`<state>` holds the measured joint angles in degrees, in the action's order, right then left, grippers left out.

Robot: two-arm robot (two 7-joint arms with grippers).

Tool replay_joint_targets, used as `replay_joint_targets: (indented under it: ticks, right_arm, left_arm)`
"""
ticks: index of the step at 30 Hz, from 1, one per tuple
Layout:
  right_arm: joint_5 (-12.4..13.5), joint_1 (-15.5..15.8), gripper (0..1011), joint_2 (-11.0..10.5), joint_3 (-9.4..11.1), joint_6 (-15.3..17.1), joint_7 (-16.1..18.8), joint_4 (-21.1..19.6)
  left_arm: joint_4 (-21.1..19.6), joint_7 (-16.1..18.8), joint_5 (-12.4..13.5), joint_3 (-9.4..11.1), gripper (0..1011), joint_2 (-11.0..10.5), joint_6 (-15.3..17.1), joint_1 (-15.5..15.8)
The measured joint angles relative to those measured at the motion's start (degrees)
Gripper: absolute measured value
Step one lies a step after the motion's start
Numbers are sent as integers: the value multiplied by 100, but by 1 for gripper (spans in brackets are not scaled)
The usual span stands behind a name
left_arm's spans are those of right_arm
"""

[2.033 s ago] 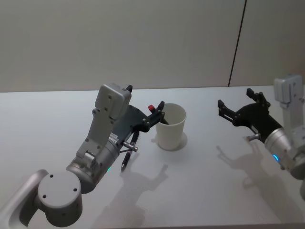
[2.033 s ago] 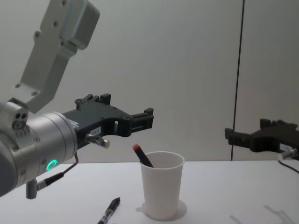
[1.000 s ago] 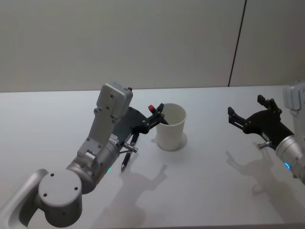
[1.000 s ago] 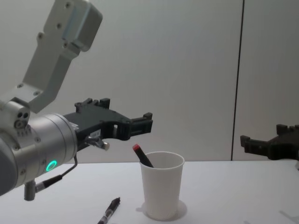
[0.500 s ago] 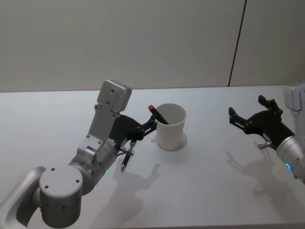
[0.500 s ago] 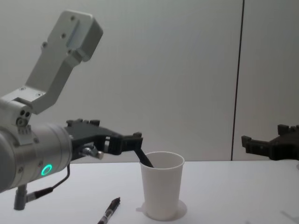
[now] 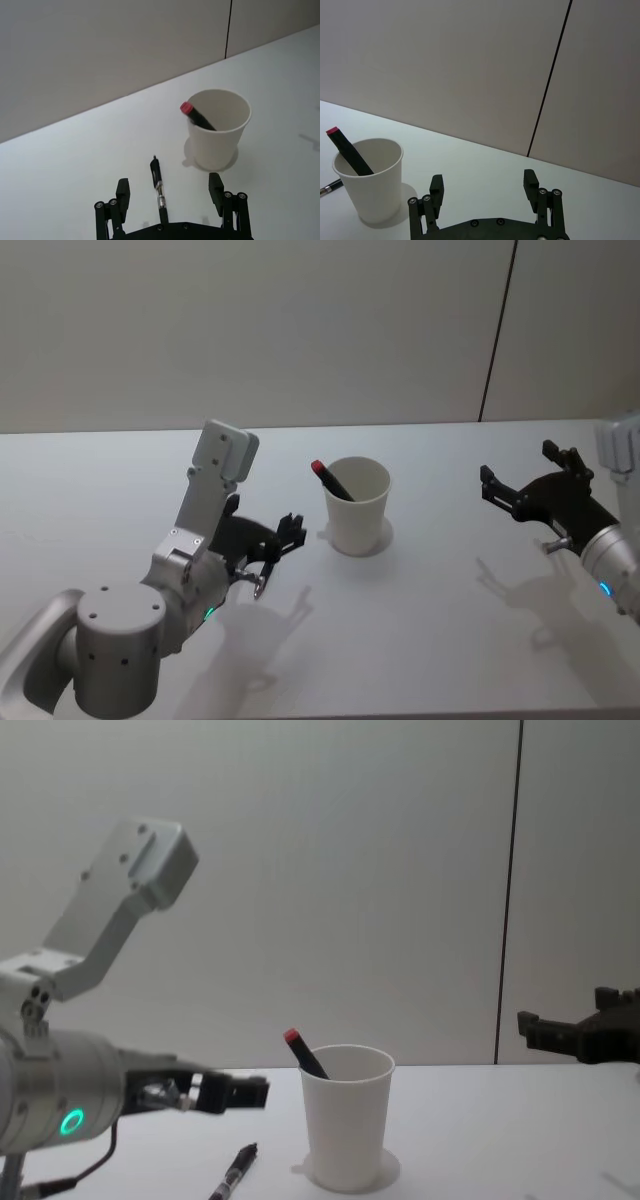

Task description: Place the pen into the pen holder.

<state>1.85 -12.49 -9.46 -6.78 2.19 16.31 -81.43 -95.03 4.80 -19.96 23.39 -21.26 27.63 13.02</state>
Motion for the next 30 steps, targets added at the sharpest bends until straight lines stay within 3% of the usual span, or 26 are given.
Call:
replay_joint_targets:
  ticks: [15,30]
  right_arm:
    - [1,3,1001,0,0,0,1,-3]
    - [1,3,1001,0,-1,0,0,-2]
  left_arm:
    - [609,-106,-199,-154,1004,100,634,239]
    - [1307,-372,-50,-220,1004,263,774,603]
